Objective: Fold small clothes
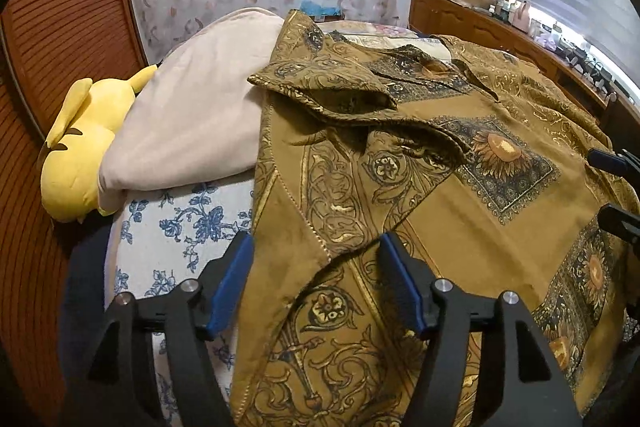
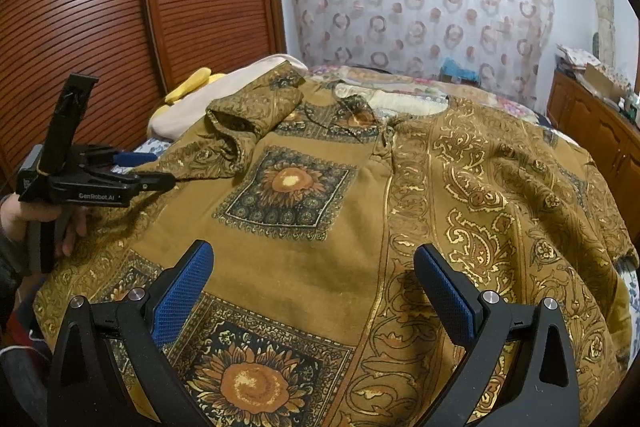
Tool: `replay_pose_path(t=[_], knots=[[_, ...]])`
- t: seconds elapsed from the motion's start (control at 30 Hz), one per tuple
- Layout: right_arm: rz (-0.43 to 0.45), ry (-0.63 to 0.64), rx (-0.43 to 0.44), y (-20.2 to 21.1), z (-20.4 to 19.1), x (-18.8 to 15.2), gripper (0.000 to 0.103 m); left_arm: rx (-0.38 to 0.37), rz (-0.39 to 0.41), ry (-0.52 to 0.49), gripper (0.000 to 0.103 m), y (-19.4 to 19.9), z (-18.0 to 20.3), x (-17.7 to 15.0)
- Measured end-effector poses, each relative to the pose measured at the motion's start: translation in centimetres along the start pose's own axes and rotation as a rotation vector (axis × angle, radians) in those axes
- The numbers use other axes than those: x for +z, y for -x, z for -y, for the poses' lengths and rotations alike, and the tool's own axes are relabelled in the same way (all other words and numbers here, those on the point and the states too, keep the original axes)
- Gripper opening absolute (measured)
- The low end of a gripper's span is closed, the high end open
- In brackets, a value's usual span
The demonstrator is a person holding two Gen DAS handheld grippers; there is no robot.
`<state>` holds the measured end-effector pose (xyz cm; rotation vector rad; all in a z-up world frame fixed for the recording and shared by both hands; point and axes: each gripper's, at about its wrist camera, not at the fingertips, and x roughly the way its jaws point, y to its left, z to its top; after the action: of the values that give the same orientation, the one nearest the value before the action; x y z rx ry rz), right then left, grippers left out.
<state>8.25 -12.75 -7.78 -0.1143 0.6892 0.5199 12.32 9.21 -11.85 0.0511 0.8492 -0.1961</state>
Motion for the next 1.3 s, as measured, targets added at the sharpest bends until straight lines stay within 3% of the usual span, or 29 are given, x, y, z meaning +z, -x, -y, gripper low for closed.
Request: replay_pose_path(t=[0.27,0.43,0.73,1.0,1.17,1.23,1.3], knots=[[-0.034,0.023,0.04,-0.4,0.0,2.1,0.102,-0.025,0.009,0.048,0.071,0.6,-0.6,-0.1],[0.009,0.1,0.066,-0.9,-1.3,6.1,0.099,-0.03,0.12,0.161,0.071,3.8,-2.5,-0.3],[-0.062,0.158,0.166,-9.2,-4.1,12.0,0.086,0.08,0.227,0.2,0.071,7.8,-4.9,-1.1],[-0.13,0.26,0.195,-16.3,-8.5,13.4,0.075,0.111,0.241,0.203,0.071,8.1,-5.5,-1.5],[-0.192,0.345,0.119,-19.3,-10.1,13.2,0.052,0.106,0.233,0.201,0.071,7.8,-5.0,-1.7],[-0.196,0.35,0.107,-19.7,-9.6,13.2,0.03,0.107,0.228,0.197,0.071,7.7,-4.8,-1.8],[-0.177,0.329,0.103,-19.3,-8.7,13.5,0.019,0.108,0.225,0.196,0.071,7.4,-4.6,-1.9]])
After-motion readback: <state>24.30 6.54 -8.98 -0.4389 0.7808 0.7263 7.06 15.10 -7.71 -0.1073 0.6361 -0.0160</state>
